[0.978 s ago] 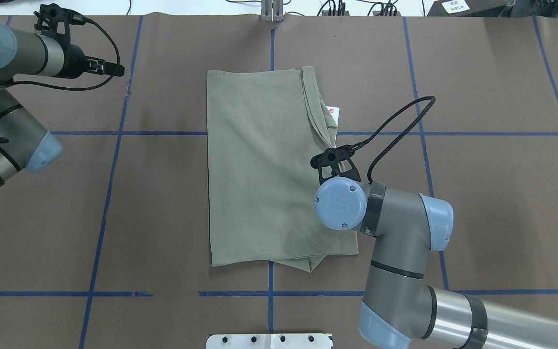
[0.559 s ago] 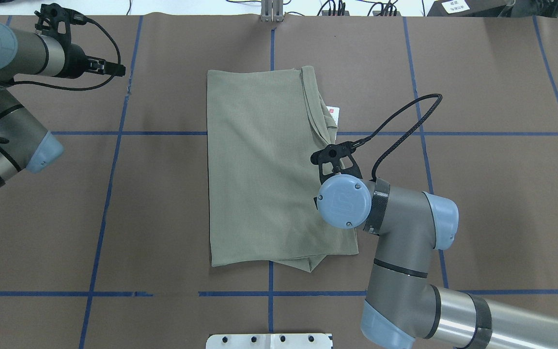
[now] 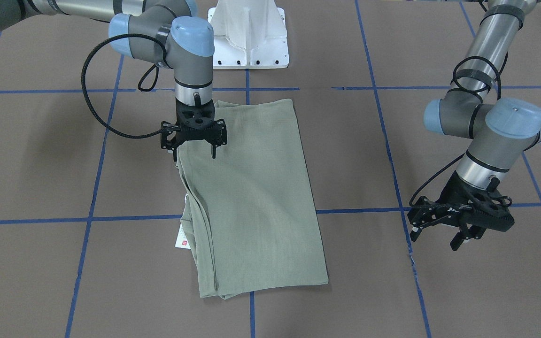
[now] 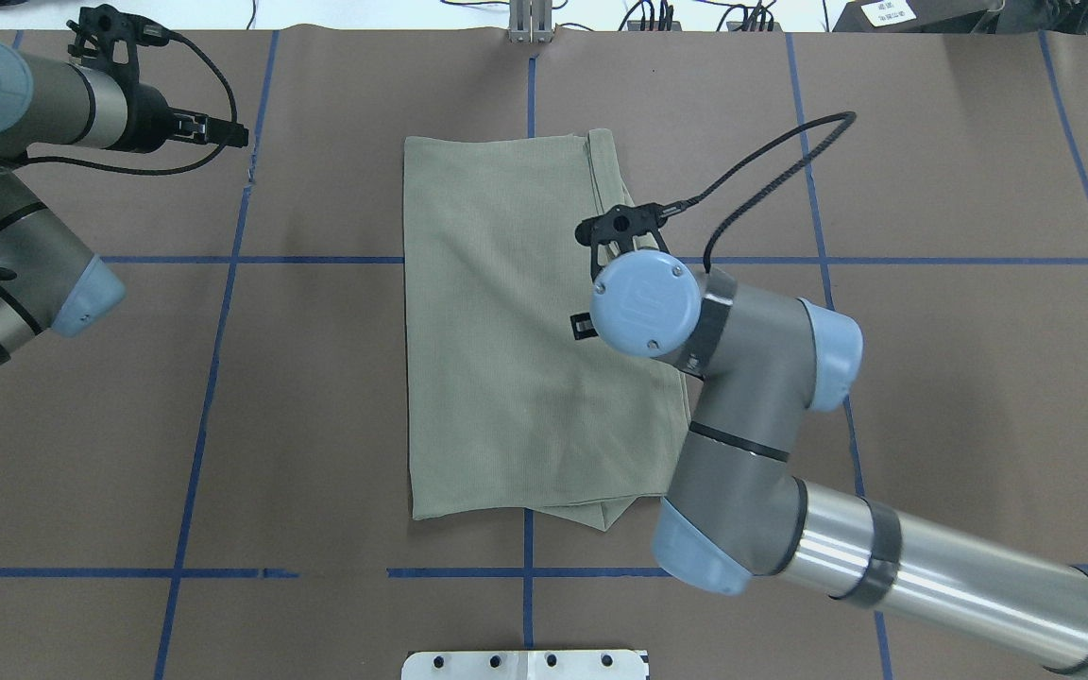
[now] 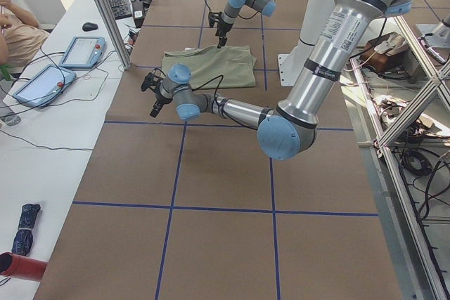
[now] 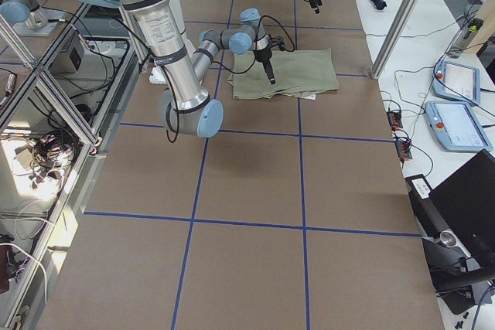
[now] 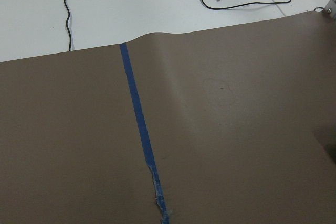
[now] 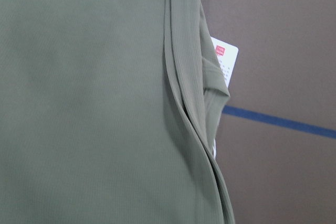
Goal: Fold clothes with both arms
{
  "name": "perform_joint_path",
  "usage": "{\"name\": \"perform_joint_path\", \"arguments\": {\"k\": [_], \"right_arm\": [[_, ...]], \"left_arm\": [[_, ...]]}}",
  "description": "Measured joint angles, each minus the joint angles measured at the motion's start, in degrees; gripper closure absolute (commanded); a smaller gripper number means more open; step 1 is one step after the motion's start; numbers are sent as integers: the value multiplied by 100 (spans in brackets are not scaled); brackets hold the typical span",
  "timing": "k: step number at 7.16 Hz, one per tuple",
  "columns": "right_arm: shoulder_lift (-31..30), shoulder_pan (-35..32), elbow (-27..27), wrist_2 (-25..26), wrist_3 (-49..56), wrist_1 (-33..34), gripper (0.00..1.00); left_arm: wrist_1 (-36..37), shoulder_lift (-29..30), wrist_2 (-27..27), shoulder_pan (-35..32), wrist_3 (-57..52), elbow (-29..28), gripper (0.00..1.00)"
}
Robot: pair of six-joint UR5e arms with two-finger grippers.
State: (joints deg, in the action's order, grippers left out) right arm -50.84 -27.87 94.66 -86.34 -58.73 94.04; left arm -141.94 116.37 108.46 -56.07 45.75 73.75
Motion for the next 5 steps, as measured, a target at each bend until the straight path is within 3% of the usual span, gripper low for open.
{"name": "perform_joint_path", "arguments": {"k": [2, 5], "right_arm": [[800, -293, -1156, -114, 245, -21, 0], [988, -500, -1791, -166, 786, -24, 0]], "left_arm": [[-10, 0, 78, 71, 254, -6, 0], [-194, 0, 92, 274, 427, -40, 0]]}}
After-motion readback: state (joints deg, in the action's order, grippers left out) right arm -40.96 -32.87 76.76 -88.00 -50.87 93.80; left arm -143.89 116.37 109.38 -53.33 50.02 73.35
